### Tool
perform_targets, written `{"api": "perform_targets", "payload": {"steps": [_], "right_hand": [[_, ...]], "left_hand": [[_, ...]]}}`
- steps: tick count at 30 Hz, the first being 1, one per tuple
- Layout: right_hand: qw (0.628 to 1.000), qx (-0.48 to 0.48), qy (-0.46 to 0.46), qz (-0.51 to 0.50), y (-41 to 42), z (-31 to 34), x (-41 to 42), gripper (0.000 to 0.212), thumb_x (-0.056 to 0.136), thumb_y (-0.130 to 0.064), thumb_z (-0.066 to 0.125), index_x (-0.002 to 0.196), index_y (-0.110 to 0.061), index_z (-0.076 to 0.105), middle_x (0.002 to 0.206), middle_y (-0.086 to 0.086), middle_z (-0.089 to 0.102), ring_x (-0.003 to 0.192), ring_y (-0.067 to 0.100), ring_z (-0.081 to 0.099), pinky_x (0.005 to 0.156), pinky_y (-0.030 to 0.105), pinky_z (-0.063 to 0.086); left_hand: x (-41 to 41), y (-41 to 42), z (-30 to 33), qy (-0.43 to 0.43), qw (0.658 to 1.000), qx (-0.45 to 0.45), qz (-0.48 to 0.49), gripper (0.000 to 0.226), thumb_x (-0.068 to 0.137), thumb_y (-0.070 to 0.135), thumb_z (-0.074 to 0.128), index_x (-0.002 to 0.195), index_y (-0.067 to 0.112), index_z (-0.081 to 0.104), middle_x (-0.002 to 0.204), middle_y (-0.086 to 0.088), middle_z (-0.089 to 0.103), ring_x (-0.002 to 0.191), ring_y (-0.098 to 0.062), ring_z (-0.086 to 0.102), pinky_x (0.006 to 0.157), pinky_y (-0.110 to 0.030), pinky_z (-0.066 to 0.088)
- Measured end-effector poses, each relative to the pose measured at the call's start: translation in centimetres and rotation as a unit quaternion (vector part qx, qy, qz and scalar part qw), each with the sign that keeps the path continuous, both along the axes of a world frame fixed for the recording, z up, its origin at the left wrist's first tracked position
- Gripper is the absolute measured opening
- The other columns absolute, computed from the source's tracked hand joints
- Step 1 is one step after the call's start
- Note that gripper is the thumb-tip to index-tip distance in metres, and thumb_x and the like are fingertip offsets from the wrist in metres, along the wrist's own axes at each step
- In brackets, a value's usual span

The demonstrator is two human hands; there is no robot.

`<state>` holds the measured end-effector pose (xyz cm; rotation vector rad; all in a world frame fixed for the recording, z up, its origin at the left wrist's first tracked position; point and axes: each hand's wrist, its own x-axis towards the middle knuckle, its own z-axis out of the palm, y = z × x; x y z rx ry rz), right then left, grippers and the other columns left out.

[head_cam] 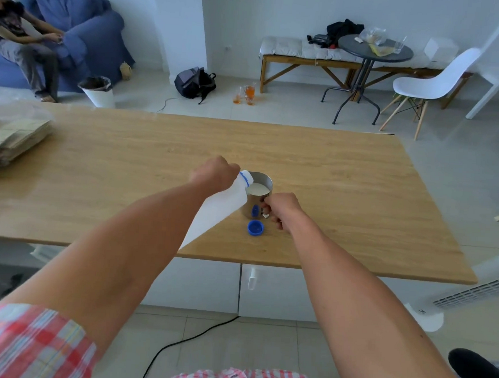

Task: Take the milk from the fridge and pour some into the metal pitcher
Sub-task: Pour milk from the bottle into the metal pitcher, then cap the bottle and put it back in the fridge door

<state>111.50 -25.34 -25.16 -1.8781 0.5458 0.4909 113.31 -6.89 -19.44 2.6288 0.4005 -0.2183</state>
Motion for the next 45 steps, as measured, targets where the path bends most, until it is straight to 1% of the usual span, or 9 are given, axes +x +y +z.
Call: {"api": "perform_targets", "payload": {"steps": [9, 14, 17, 20, 24, 31, 36, 41, 45], "right_hand": [[0.991, -0.03, -0.13, 0.016, -0.1, -1.3, -1.3, 0.025, 0.099, -0.019, 0.058, 0.078, -0.007, 0.065, 0.076, 0.01, 0.067, 0.061, 0.023, 0.057, 0.054, 0.03, 0.044], [0.97, -0.068, -0.211, -0.1, 0.9, -4.0, -5.8, 0.033, 0.086, -0.037, 0.062, 0.111, -0.019, 0.049, 0.112, -0.003, 0.052, 0.08, 0.005, 0.054, 0.057, 0.027, 0.04], [0.975, -0.127, -0.177, -0.052, 1.4, -6.3, -7.8, 0.05, 0.083, -0.037, 0.069, 0.126, -0.018, 0.052, 0.124, -0.002, 0.054, 0.094, 0.013, 0.06, 0.074, 0.036, 0.054], [0.965, -0.206, -0.162, 0.016, 2.0, -7.5, -8.4, 0.061, 0.082, -0.043, 0.075, 0.133, -0.017, 0.055, 0.125, 0.003, 0.055, 0.112, 0.024, 0.057, 0.092, 0.041, 0.05], [0.955, -0.242, -0.169, 0.037, 3.0, -7.4, -7.7, 0.039, 0.078, -0.05, 0.08, 0.103, -0.029, 0.058, 0.106, -0.001, 0.052, 0.103, 0.025, 0.056, 0.084, 0.037, 0.039], [0.951, -0.263, -0.162, 0.008, 3.4, -8.0, -7.1, 0.035, 0.083, -0.048, 0.078, 0.11, -0.03, 0.066, 0.108, 0.002, 0.058, 0.102, 0.026, 0.057, 0.092, 0.041, 0.04], [0.972, -0.074, -0.216, -0.058, 4.2, -6.6, -9.4, 0.016, 0.082, -0.025, 0.079, 0.087, -0.025, 0.064, 0.077, -0.007, 0.064, 0.069, 0.013, 0.059, 0.058, 0.025, 0.046], [0.928, 0.018, -0.365, -0.064, 5.0, 0.7, -8.3, 0.021, 0.08, -0.018, 0.081, 0.094, -0.029, 0.07, 0.082, -0.011, 0.068, 0.068, 0.0, 0.059, 0.061, 0.011, 0.047], [0.887, -0.065, -0.452, 0.071, 5.9, 7.9, -4.8, 0.021, 0.077, -0.016, 0.082, 0.095, -0.016, 0.072, 0.08, -0.003, 0.062, 0.064, 0.007, 0.049, 0.062, 0.02, 0.044]], "left_hand": [[-1.0, 3.3, 2.8, -0.099, 0.965, -0.213, 0.118, 0.037, 0.087, 0.047, 0.039, 0.072, 0.014, 0.047, 0.071, -0.002, 0.047, 0.06, -0.022, 0.044, 0.055, -0.032, 0.034], [-3.1, 4.4, 2.2, -0.172, 0.917, -0.315, 0.173, 0.033, 0.086, 0.042, 0.038, 0.067, 0.02, 0.024, 0.061, 0.005, 0.026, 0.058, -0.019, 0.025, 0.054, -0.032, 0.022], [-4.6, 4.5, 1.4, -0.234, 0.894, -0.344, 0.169, 0.032, 0.086, 0.041, 0.036, 0.073, 0.018, 0.018, 0.069, -0.007, 0.026, 0.063, -0.02, 0.024, 0.055, -0.034, 0.02], [-5.9, 4.4, 0.5, -0.281, 0.869, -0.376, 0.159, 0.035, 0.088, 0.036, 0.035, 0.069, 0.009, 0.022, 0.069, -0.008, 0.029, 0.066, -0.022, 0.024, 0.054, -0.035, 0.019], [-6.8, 4.1, -0.7, -0.295, 0.851, -0.392, 0.188, 0.033, 0.091, 0.028, 0.034, 0.07, 0.003, 0.028, 0.07, -0.009, 0.03, 0.066, -0.022, 0.025, 0.055, -0.037, 0.02], [-7.6, 3.5, -2.4, -0.298, 0.841, -0.397, 0.213, 0.03, 0.093, 0.029, 0.035, 0.067, 0.016, 0.028, 0.068, -0.008, 0.031, 0.061, -0.016, 0.027, 0.049, -0.03, 0.024], [-7.7, 3.5, -2.9, -0.291, 0.849, -0.387, 0.209, 0.033, 0.097, 0.028, 0.035, 0.067, 0.018, 0.025, 0.067, -0.005, 0.031, 0.061, -0.017, 0.027, 0.053, -0.033, 0.024], [-7.5, 4.0, -2.7, -0.285, 0.861, -0.379, 0.184, 0.035, 0.097, 0.029, 0.033, 0.069, 0.009, 0.028, 0.068, -0.008, 0.032, 0.061, -0.016, 0.027, 0.054, -0.036, 0.023], [-7.6, 4.2, -2.6, -0.281, 0.862, -0.385, 0.174, 0.037, 0.098, 0.027, 0.033, 0.071, 0.002, 0.03, 0.069, -0.01, 0.033, 0.063, -0.019, 0.028, 0.056, -0.038, 0.025]]}}
